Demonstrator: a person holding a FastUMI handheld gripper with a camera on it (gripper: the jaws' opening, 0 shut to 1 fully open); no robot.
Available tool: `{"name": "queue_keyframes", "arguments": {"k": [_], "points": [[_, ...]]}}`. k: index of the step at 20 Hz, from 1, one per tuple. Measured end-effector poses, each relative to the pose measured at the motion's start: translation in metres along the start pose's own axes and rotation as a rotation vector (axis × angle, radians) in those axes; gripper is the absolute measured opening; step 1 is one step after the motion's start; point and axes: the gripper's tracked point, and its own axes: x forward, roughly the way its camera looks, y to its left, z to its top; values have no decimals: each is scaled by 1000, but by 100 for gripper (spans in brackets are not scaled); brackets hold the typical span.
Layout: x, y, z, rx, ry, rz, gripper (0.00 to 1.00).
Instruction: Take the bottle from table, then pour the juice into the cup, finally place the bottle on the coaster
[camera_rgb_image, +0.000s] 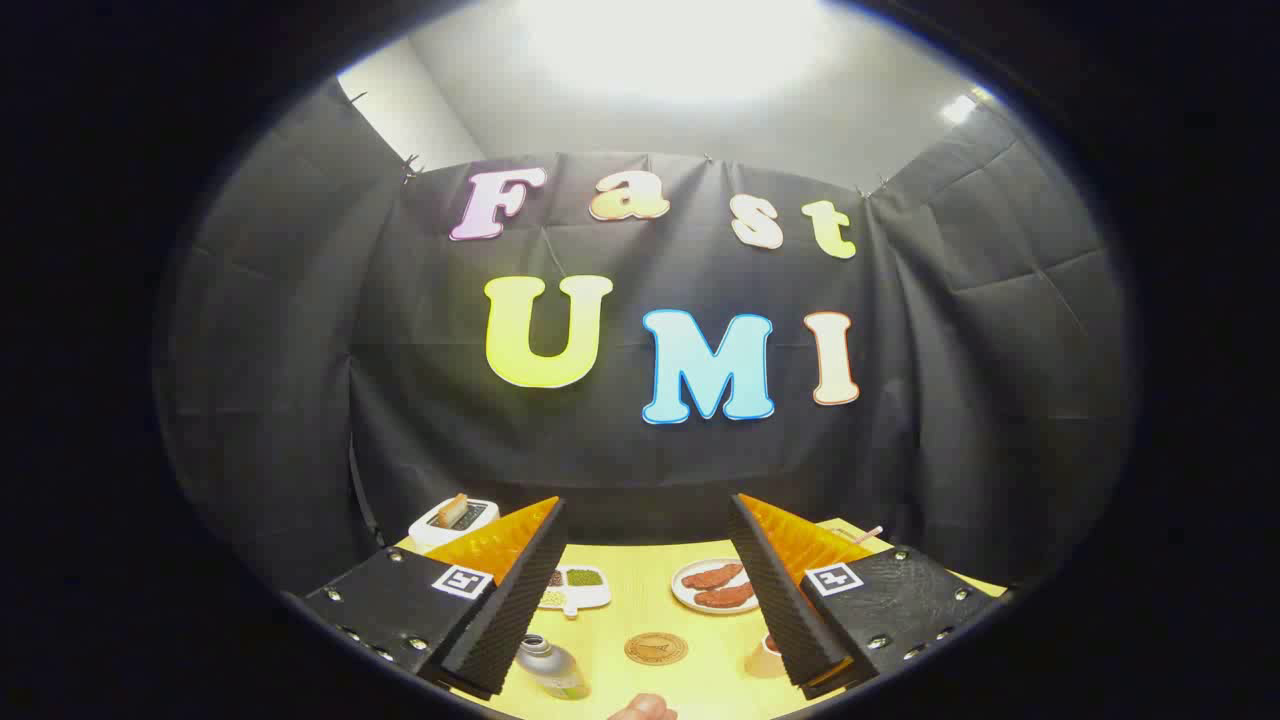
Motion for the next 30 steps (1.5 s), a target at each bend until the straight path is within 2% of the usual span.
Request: {"name": "queue_keyframes", "arguments": {"k": [11, 14, 17, 21, 26, 30], "points": [[-13, 35, -14, -14, -4, 35, 98], [-15, 35, -21, -43, -12, 7, 98], [-12, 46, -30, -18, -17, 20, 98], [-10, 52, -53, -23, 27, 31, 98], [2, 48, -79, -69, 17, -23, 98], [14, 62, -130, -26, 60, 26, 98]]}}
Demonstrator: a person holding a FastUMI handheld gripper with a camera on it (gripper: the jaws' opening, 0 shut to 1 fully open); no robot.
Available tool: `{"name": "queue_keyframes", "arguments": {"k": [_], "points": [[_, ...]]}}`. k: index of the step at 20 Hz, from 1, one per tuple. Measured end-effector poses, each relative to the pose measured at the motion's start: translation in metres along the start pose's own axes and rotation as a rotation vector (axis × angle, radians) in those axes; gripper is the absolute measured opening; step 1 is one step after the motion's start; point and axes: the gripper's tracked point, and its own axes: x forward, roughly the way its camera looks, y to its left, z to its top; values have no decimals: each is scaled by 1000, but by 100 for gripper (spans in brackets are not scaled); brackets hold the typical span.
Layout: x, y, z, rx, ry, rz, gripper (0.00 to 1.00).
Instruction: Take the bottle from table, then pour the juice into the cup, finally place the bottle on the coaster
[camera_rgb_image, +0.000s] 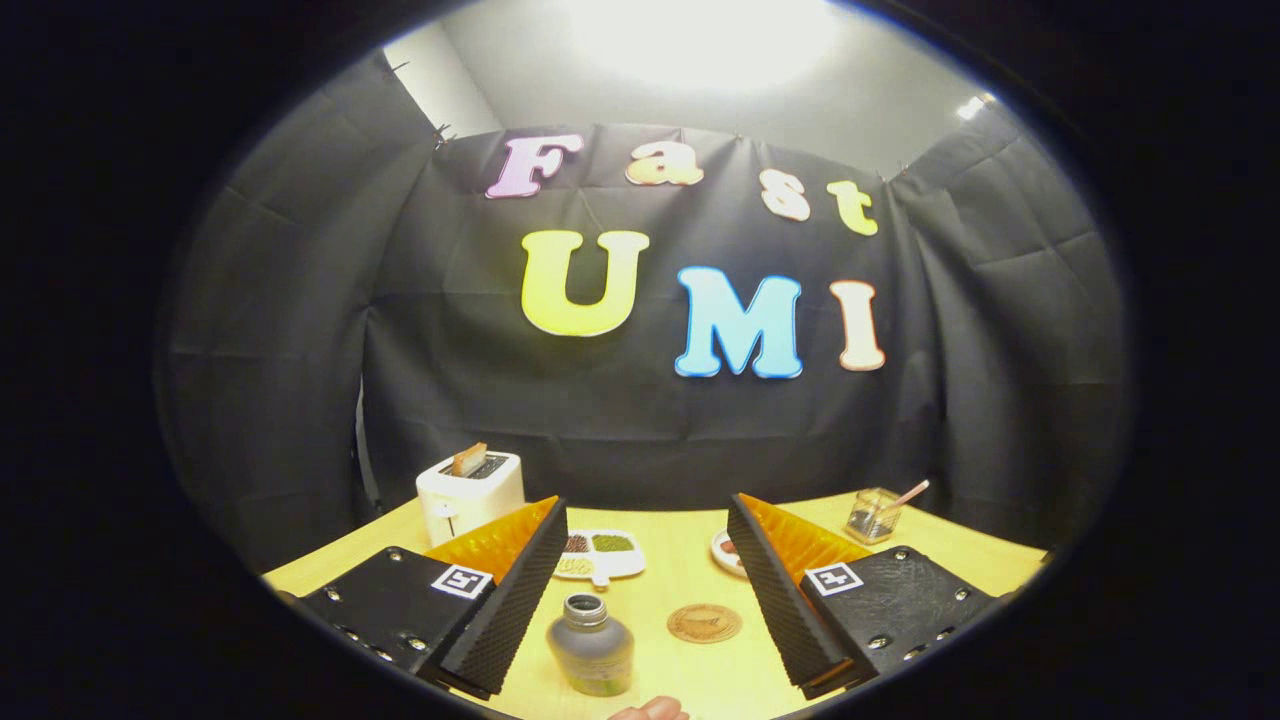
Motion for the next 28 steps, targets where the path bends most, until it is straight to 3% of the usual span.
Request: {"name": "queue_keyframes", "arguments": {"k": [11, 18, 24, 26, 28], "points": [[7, 26, -82, -87, 29, 60, 99], [14, 39, -120, -89, 61, 88, 99], [22, 40, -139, -168, 88, 86, 100], [22, 38, -137, -167, 82, 78, 98], [24, 39, -138, -132, 78, 88, 90]]}}
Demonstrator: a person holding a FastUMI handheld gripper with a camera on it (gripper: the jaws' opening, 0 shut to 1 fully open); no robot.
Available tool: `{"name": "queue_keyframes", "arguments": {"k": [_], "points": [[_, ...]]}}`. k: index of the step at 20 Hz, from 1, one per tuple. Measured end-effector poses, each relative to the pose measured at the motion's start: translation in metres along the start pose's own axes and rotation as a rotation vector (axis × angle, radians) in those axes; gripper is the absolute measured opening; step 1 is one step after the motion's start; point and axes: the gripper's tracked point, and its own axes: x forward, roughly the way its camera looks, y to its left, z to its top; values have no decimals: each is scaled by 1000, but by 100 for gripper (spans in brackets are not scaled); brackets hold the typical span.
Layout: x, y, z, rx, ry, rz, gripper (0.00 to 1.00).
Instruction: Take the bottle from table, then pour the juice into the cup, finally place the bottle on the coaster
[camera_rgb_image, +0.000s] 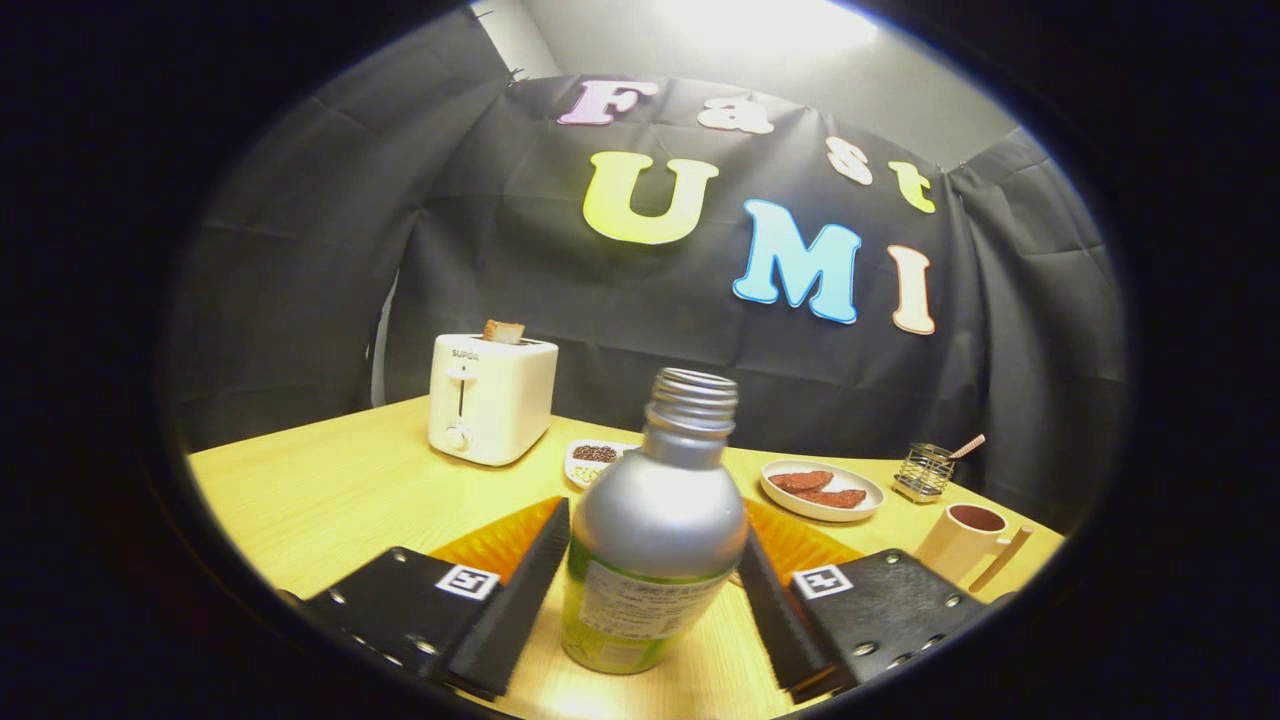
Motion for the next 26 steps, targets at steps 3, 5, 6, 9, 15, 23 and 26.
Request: {"name": "queue_keyframes", "arguments": {"k": [3, 5, 6, 9, 15, 23, 26], "points": [[-4, 2, 4, 62, -19, 41, 83], [-4, -2, 4, 90, -16, 50, 79], [-4, -7, 4, 100, -9, 51, 79], [-14, -29, 18, 148, -35, 34, 79], [-24, -76, 58, 334, -96, -7, 79], [-6, -116, 51, 750, -78, 12, 77], [-2, -126, 44, 837, -60, 28, 77]]}}
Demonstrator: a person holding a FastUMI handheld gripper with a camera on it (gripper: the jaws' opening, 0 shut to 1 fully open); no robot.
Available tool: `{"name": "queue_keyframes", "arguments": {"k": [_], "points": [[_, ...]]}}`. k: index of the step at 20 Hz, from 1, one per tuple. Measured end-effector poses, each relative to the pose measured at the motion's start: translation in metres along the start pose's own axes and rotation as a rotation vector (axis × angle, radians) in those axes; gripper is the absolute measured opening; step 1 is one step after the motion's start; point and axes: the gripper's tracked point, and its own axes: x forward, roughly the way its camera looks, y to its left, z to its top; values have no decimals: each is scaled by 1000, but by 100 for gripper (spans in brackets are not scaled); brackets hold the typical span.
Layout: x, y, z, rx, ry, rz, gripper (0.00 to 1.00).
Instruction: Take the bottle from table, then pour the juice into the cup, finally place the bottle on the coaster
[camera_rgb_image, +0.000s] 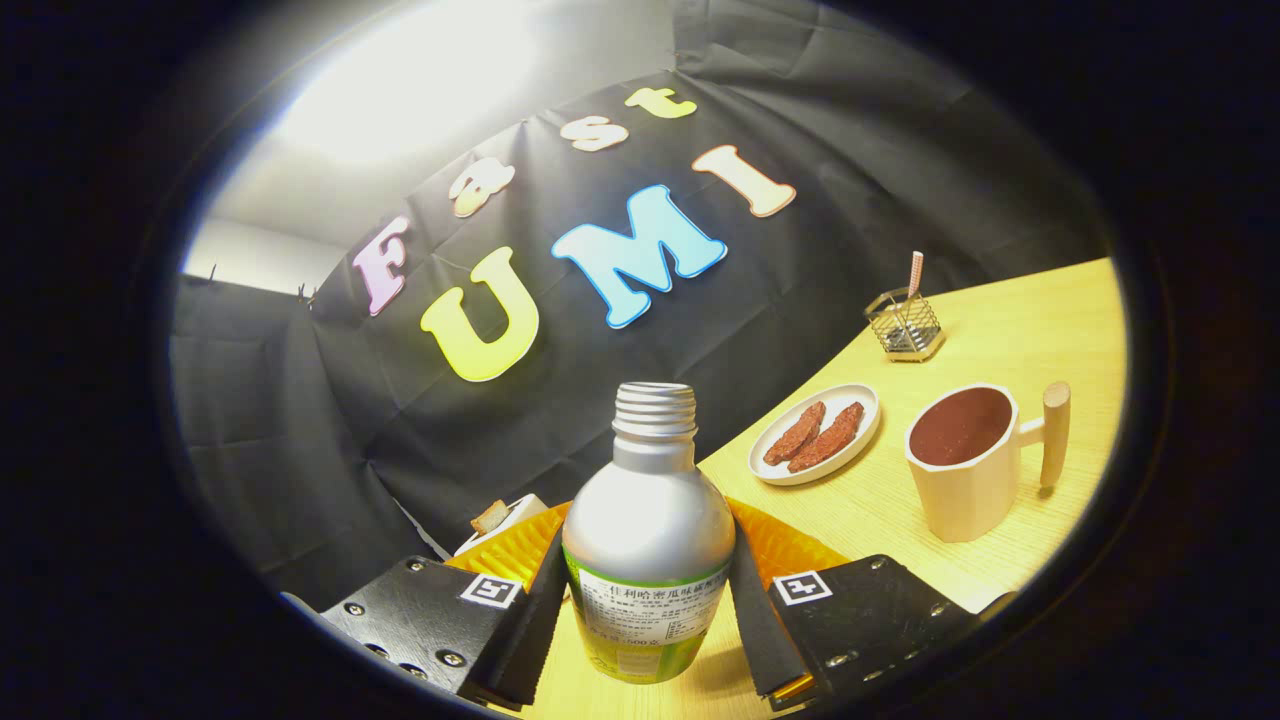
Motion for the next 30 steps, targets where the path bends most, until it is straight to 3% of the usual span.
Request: {"name": "queue_keyframes", "arguments": {"k": [13, 18, 30], "points": [[13, -49, 20, 501, -15, 2, 76], [11, -53, 22, 678, -44, 43, 76], [12, -53, 26, 859, -84, 84, 76]]}}
